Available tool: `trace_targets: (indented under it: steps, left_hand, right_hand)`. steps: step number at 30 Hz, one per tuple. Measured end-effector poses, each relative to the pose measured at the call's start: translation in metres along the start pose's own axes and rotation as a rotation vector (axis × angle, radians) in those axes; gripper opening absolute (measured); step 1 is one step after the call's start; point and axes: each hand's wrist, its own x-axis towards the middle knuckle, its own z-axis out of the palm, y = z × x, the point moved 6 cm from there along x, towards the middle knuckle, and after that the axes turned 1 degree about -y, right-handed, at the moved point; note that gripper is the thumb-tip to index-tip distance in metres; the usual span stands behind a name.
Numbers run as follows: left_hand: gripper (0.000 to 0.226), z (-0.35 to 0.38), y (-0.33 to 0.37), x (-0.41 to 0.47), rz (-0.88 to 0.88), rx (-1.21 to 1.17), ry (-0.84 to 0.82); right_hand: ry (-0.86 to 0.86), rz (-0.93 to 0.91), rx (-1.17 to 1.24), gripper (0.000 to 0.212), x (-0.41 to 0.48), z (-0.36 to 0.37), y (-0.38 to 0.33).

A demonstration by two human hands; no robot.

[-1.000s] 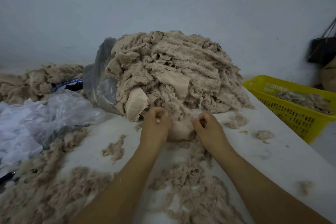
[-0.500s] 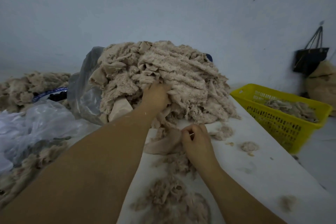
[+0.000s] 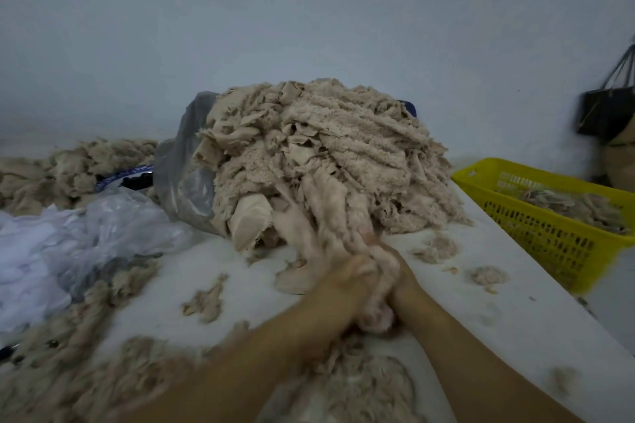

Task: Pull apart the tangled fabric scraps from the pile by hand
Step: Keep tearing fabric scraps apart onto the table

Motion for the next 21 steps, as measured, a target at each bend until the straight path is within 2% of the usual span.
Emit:
trace_targets:
  steps: [2, 3, 5, 7, 11, 13, 14, 16, 19, 21]
  left_hand:
    - [0.027, 0.005, -0.003, -0.007, 0.088, 0.266, 0.005]
    - [0.027, -0.001, -0.002, -0.009, 0.110, 0.339, 0.025]
    - [0.025, -0.023, -0.004, -0.006, 0.122, 0.406, 0.055]
    - [0.024, -0.048, -0.008, -0.003, 0.082, 0.465, 0.160]
    - [0.036, -0.108, -0.002, -0.007, -0.004, 0.022, 0.601]
    - [0.028, -0.139, 0.002, -0.008, 0.004, -0.251, 0.764]
    - [0.027, -0.145, 0.002, -0.008, -0.005, -0.397, 0.767]
    - [0.036, -0.136, 0.003, -0.004, -0.033, -0.738, 0.626]
    - [0.049, -0.096, 0.008, -0.003, -0.068, -1.081, 0.288]
    - [0.054, -0.082, 0.005, -0.004, -0.045, -1.165, 0.220]
  right_hand:
    - [-0.022, -0.017, 0.045, 0.024, -0.001, -0.005, -0.002]
    - [0.028, -0.024, 0.107, 0.020, -0.001, -0.009, -0.002]
    - [0.168, 0.045, 0.233, 0.025, 0.000, -0.018, -0.003]
    - [0.304, 0.119, 0.328, 0.027, 0.005, -0.026, -0.004]
    - [0.473, 0.138, 0.564, 0.033, 0.014, -0.050, -0.019]
    - [0.511, 0.153, 0.570, 0.040, 0.019, -0.062, -0.026]
    - [0.518, 0.169, 0.490, 0.042, 0.018, -0.066, -0.026]
    - [0.483, 0.179, 0.141, 0.037, 0.011, -0.067, -0.023]
    - [0.453, -0.028, -0.330, 0.019, -0.005, -0.049, -0.012]
    - [0.509, -0.212, -0.400, 0.028, -0.022, -0.037, -0.025]
